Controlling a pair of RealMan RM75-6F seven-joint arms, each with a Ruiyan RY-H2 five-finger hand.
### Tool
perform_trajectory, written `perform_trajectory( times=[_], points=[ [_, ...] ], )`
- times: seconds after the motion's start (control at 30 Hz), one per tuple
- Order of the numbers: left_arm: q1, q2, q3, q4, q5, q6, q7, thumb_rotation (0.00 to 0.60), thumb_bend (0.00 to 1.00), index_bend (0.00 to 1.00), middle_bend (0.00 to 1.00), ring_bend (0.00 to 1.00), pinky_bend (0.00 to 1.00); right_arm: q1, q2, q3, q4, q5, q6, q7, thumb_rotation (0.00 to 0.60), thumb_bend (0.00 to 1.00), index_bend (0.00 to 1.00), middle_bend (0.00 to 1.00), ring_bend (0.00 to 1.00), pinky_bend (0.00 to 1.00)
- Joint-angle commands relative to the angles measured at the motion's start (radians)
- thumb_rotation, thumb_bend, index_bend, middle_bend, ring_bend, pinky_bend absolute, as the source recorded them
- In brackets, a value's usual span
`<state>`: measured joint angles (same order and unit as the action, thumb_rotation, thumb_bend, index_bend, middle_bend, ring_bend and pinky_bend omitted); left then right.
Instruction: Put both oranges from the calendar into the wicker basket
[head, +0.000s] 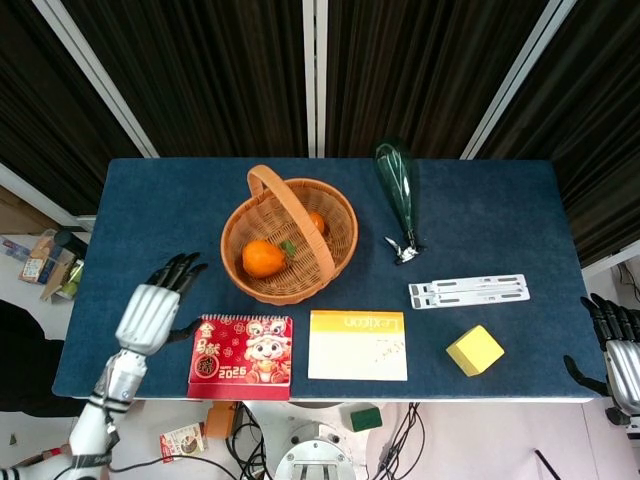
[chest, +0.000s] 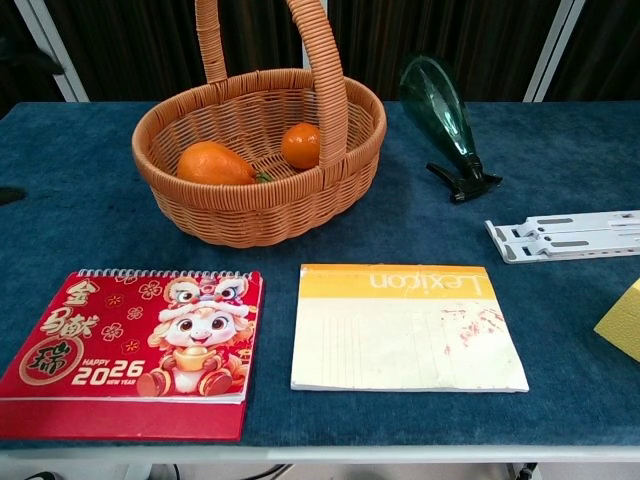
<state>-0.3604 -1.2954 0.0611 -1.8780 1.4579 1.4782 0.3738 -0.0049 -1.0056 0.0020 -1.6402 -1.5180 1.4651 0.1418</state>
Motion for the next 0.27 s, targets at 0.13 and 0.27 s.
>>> perform_trajectory(
  times=[0.13,0.27],
  points=[
    [0.195,0.062,0.134,0.111,0.149,0.188,0.164,0.600,0.18,0.13,0.06,0.03,0.21,-0.005,-0.015,-0.003,0.001,-0.012,0.014,-0.023,0.600,0.33,0.00,0.00,0.00,0.00],
    [0.228,0.072,0.128,0.127,0.164,0.210,0.102,0.600,0.16,0.12,0.06,0.03,0.20,-0.006,-0.015,-0.005,-0.002,-0.016,0.017,-0.026,0.600,0.33,0.00,0.00,0.00,0.00]
  ],
)
